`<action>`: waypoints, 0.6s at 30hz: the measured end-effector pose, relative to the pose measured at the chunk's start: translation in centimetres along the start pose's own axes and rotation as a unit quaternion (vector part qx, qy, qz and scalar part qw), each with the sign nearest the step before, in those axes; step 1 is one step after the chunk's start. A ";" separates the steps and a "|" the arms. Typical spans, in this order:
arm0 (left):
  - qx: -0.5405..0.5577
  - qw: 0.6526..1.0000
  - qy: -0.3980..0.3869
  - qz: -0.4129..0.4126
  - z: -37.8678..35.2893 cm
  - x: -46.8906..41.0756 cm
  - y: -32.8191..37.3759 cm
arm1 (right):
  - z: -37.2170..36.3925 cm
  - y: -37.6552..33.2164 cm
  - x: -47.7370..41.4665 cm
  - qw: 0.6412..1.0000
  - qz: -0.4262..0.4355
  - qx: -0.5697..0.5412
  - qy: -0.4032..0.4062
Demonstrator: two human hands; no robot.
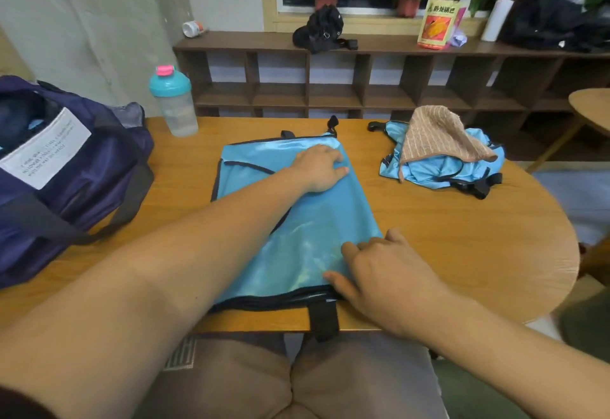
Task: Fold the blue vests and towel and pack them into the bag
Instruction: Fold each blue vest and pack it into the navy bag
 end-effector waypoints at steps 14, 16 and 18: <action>0.031 0.988 0.000 -0.152 2.0 16.8 1.5 | -0.6 0.2 1.5 0.973 0.208 -0.083 0.047; 0.022 0.985 -0.029 -0.168 1.5 19.9 1.9 | -0.5 0.0 1.7 0.973 0.217 -0.061 0.045; 0.011 0.983 -0.057 -0.175 0.6 22.4 2.2 | -0.3 -0.2 1.8 0.974 0.220 -0.030 0.046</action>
Point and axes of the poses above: each hand's wrist, its own x-axis away from the middle knuckle, its own z-axis out of the back of the hand, y = z × x, the point moved 10 cm from there along -x, towards the middle knuckle, and after that the axes turned 14 degrees about -y, right-handed, at the moved point
